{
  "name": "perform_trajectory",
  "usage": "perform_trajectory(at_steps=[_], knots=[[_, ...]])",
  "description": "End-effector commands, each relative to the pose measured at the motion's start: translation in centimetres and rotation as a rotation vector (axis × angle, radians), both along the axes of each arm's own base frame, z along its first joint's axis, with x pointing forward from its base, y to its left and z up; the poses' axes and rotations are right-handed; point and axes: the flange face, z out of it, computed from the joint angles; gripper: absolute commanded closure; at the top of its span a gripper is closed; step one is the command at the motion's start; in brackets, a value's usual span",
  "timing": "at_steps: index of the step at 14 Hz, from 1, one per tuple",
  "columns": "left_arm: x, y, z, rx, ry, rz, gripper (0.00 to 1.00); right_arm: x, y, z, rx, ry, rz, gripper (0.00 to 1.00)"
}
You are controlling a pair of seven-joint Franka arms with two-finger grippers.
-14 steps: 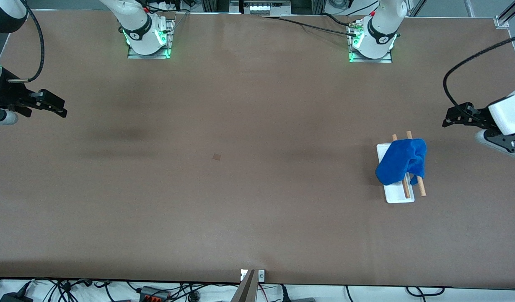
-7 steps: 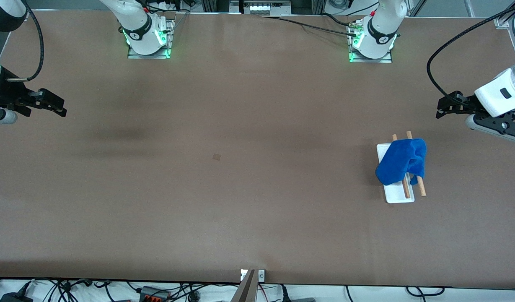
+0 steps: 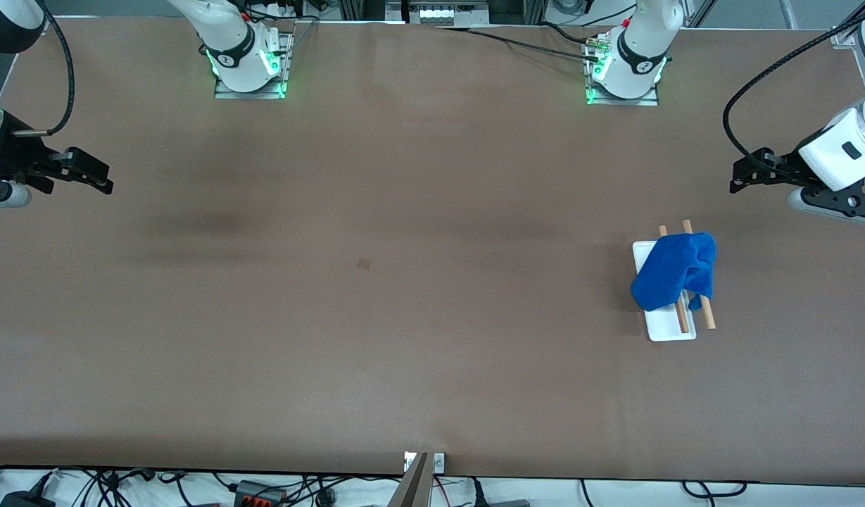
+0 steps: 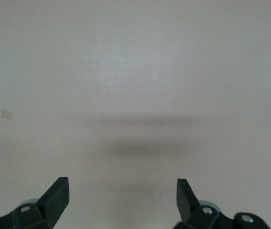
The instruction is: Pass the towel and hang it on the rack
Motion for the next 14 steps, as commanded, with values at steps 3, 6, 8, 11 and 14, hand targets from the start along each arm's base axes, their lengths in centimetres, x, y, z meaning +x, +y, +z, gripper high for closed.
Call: perform_trajectory(at_steps=[3,6,8,11,14], knots=[[-0.77,-0.40,0.39,-0.016,-0.011,0.018,0.00,-0.34,0.08,0.53,-0.009,0.000,0.013,0.00],[-0.69,-0.38,0.34,-0.015,-0.014,0.018,0.00,-0.38,0.08,0.50,-0.009,0.003,0.012,0.00],[-0.67,-0.28,0.36,-0.013,-0.016,0.019,0.00,-0.33,-0.16,0.43,-0.008,0.003,0.008,0.00],[-0.69,-0.37,0.45,-0.013,-0.019,0.018,0.00,-0.40,-0.16,0.49,-0.008,0.005,0.008,0.00],[-0.67,-0.27,0.40,-0.012,-0.020,0.019,0.00,-0.38,-0.16,0.50,-0.008,0.003,0.008,0.00]])
